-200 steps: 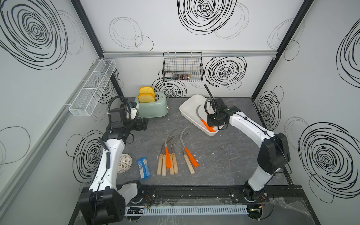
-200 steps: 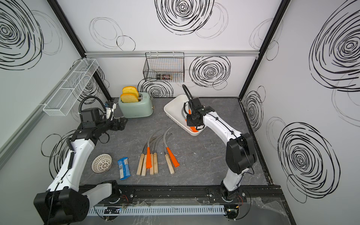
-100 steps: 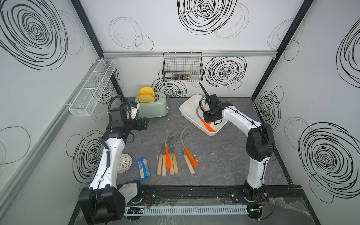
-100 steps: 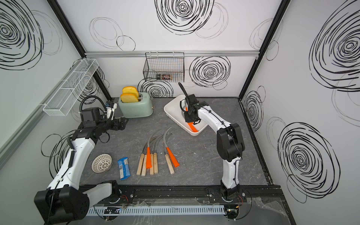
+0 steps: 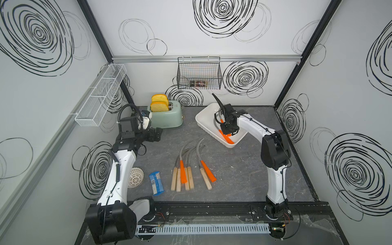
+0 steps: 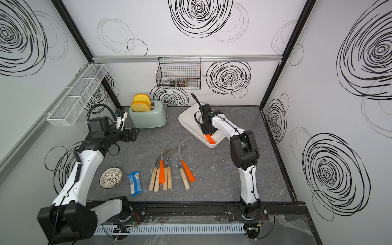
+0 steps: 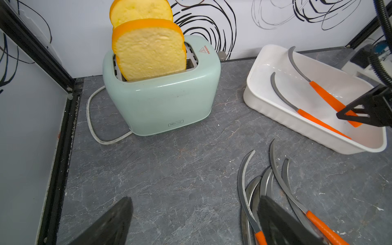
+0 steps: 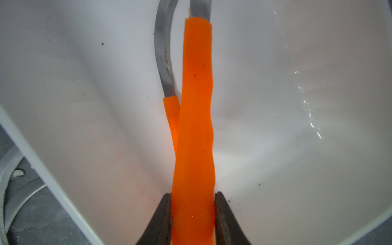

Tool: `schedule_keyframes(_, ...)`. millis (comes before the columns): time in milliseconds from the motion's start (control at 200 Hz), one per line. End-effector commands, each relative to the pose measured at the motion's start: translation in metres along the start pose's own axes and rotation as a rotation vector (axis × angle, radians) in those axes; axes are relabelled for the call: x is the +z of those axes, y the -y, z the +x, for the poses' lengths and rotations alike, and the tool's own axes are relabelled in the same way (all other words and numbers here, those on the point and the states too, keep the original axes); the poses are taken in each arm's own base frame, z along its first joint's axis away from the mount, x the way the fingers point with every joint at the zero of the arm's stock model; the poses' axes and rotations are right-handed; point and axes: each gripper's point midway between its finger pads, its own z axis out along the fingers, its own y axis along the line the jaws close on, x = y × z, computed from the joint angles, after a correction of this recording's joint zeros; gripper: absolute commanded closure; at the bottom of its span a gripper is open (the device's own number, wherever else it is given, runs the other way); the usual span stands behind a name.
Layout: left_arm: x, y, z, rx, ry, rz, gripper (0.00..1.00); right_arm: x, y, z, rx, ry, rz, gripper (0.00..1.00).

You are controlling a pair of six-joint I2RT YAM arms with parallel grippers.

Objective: Put small sickles into storage boxes
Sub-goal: Place the sickle in the storage box.

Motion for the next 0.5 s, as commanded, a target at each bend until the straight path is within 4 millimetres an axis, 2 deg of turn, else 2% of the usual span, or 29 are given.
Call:
schedule_keyframes(0, -0.004, 0.004, -0.022, 0.041, 0.067, 0.013, 0.04, -0.005, 0.002, 0.003, -0.044, -0.019, 0.028, 1.0)
schedule_keyframes(495, -0.008, 0.005, -0.026, 0.04, 0.081, 0.014, 0.04, -0.017, -0.02, 0.01, -0.134, -0.003, 0.052, 1.0)
